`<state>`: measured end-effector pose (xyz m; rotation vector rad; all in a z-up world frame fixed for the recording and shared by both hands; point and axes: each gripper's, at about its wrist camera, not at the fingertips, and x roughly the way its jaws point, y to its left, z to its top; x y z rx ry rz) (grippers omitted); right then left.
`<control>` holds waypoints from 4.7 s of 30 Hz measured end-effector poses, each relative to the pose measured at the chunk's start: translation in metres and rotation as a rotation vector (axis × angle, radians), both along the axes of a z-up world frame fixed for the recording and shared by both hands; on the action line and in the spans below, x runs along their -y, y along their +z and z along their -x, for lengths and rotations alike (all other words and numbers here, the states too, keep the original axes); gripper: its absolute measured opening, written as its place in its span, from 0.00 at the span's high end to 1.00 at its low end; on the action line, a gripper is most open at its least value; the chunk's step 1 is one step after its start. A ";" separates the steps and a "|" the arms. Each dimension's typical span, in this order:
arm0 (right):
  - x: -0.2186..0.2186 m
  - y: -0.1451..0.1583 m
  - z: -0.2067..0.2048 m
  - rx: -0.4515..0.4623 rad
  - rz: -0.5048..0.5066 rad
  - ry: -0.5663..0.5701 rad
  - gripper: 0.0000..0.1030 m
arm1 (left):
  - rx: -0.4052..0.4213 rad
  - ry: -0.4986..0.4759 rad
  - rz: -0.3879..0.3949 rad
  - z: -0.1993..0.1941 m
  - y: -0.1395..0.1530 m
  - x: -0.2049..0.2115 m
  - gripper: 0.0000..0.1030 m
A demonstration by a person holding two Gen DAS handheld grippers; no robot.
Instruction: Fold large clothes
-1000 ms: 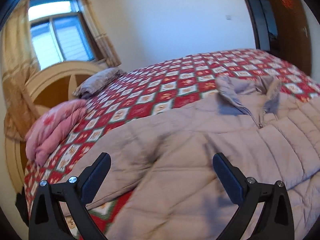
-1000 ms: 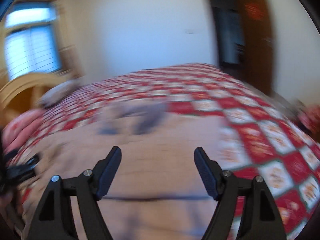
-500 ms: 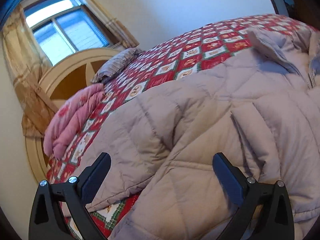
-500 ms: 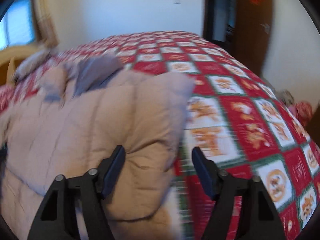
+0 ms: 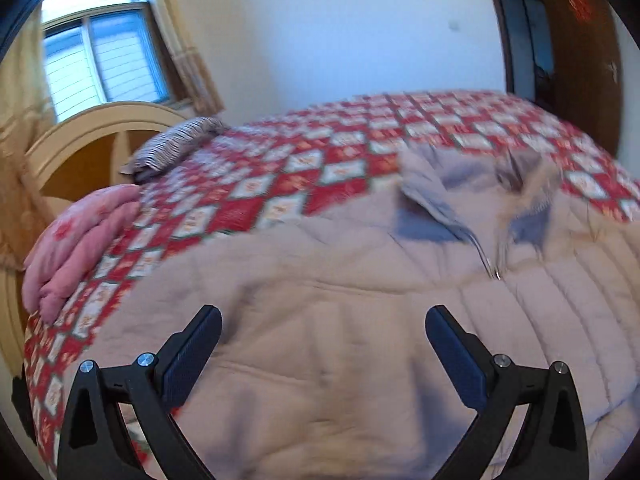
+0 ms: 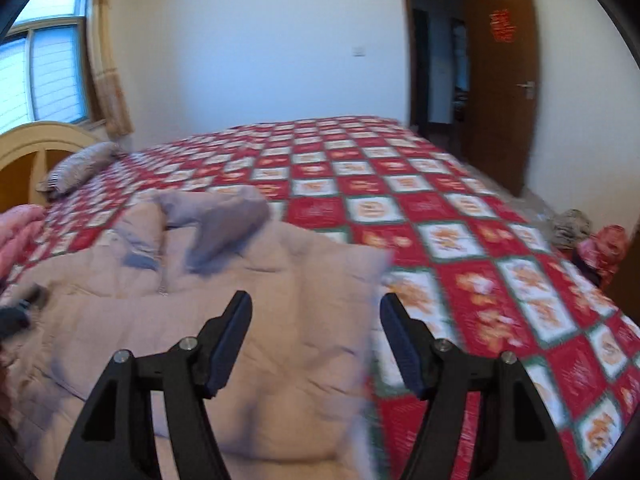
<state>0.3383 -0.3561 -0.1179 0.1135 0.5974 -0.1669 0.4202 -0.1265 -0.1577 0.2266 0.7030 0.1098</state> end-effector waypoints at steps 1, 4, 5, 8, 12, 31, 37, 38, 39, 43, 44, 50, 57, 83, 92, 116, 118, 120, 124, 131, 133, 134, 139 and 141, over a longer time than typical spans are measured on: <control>-0.004 -0.006 -0.013 -0.023 -0.014 0.024 0.32 | -0.021 0.002 -0.013 -0.006 -0.009 0.005 0.01; -0.007 -0.033 -0.042 -0.112 -0.030 0.054 0.32 | -0.093 0.025 -0.039 -0.026 -0.039 0.012 0.01; -0.007 -0.043 -0.048 -0.135 -0.021 0.043 0.32 | -0.102 0.029 -0.031 -0.030 -0.045 0.012 0.01; -0.003 -0.069 -0.059 -0.187 -0.013 0.028 0.32 | -0.100 0.018 -0.019 -0.030 -0.052 0.013 0.01; -0.003 -0.079 -0.055 -0.191 0.001 0.021 0.32 | -0.108 0.005 0.005 -0.031 -0.061 0.012 0.01; -0.043 -0.025 -0.015 -0.104 0.078 0.017 0.22 | -0.032 0.008 0.094 -0.002 -0.017 -0.012 0.01; -0.086 -0.047 -0.023 -0.177 0.043 0.113 0.23 | -0.132 0.025 0.061 -0.012 -0.058 -0.007 0.01; -0.086 -0.056 -0.026 -0.199 0.051 0.107 0.23 | -0.131 0.025 0.076 -0.012 -0.059 -0.009 0.01; -0.085 -0.068 -0.030 -0.226 0.052 0.099 0.23 | -0.136 0.022 0.091 -0.013 -0.060 -0.011 0.01; -0.079 -0.087 -0.034 -0.240 0.038 0.088 0.22 | -0.151 0.017 0.137 -0.015 -0.066 -0.015 0.01; -0.081 -0.088 -0.035 -0.245 0.051 0.086 0.22 | -0.148 0.018 0.137 -0.015 -0.067 -0.014 0.01; -0.087 -0.094 -0.039 -0.267 0.091 0.078 0.20 | -0.147 0.019 0.132 -0.015 -0.069 -0.012 0.01; -0.093 -0.097 -0.039 -0.274 0.127 0.066 0.19 | -0.154 0.020 0.143 -0.015 -0.069 -0.013 0.01; -0.152 -0.040 0.076 -0.092 0.182 0.245 0.04 | -0.031 0.531 0.213 0.129 -0.011 -0.400 0.01; -0.179 -0.045 0.098 -0.076 0.238 0.285 0.04 | -0.123 0.579 0.342 0.116 -0.052 -0.417 0.01; -0.081 -0.018 0.133 0.043 0.122 0.061 0.04 | 0.241 0.259 0.145 0.136 0.128 -0.275 0.89; -0.065 -0.015 0.138 0.054 0.095 0.028 0.04 | 0.276 0.185 0.160 0.136 0.148 -0.241 0.89; -0.053 -0.013 0.144 0.061 0.080 0.006 0.04 | 0.301 0.110 0.156 0.137 0.161 -0.204 0.89; -0.034 -0.011 0.156 0.065 0.070 -0.026 0.04 | 0.333 -0.051 0.119 0.139 0.168 -0.116 0.89; -0.002 -0.018 0.172 0.058 0.038 -0.080 0.03 | 0.299 -0.271 0.083 0.149 0.136 0.017 0.89; 0.006 -0.022 0.176 0.052 0.033 -0.091 0.03 | 0.279 -0.309 0.072 0.149 0.125 0.044 0.89; 0.010 -0.023 0.178 0.048 0.030 -0.096 0.03 | 0.270 -0.317 0.071 0.149 0.120 0.055 0.88; 0.025 -0.033 0.181 0.023 0.008 -0.126 0.03 | 0.191 -0.392 0.034 0.151 0.093 0.100 0.69; 0.029 -0.037 0.180 0.007 -0.010 -0.128 0.03 | 0.221 -0.405 0.006 0.159 0.087 0.105 0.32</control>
